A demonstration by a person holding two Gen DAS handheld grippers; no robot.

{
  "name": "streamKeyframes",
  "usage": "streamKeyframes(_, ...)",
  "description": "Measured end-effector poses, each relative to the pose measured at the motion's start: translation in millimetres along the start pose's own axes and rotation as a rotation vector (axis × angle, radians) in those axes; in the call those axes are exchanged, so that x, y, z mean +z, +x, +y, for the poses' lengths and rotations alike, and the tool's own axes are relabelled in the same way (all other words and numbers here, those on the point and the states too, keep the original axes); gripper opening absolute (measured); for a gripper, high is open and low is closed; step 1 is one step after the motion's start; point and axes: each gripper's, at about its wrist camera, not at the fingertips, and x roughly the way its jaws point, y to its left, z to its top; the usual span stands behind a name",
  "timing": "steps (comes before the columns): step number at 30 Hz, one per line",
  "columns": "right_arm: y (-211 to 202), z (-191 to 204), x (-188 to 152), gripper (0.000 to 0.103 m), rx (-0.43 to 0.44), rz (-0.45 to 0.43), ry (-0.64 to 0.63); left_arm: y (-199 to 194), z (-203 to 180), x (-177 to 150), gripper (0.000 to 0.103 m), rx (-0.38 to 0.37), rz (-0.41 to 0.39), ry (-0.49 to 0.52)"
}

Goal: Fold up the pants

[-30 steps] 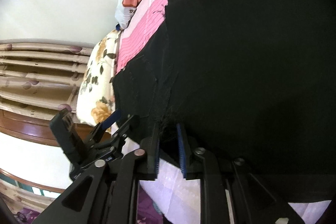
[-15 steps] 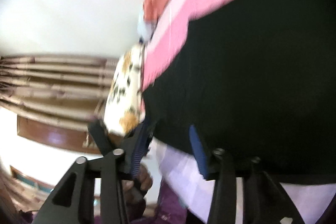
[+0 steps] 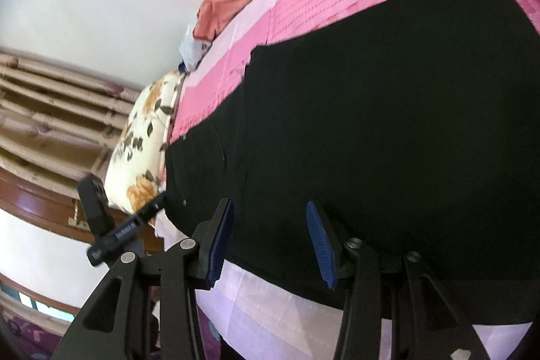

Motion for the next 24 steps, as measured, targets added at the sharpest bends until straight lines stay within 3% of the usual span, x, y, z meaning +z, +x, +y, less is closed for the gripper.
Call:
streamKeyframes(12, 17.7, 23.9, -22.8, 0.045, -0.057, 0.071, -0.126, -11.3, 3.6, 6.1, 0.096, 0.029, -0.011, 0.025)
streamKeyframes(19, 12.9, 29.7, -24.9, 0.044, -0.02, 0.053, -0.134, -30.6, 66.3, 14.6, 0.096, 0.057, -0.026, -0.082)
streamKeyframes(24, -4.1, 31.5, -20.0, 0.044, -0.054, -0.041, -0.151, -30.0, 124.9, 11.4, 0.096, -0.058, 0.009, -0.183)
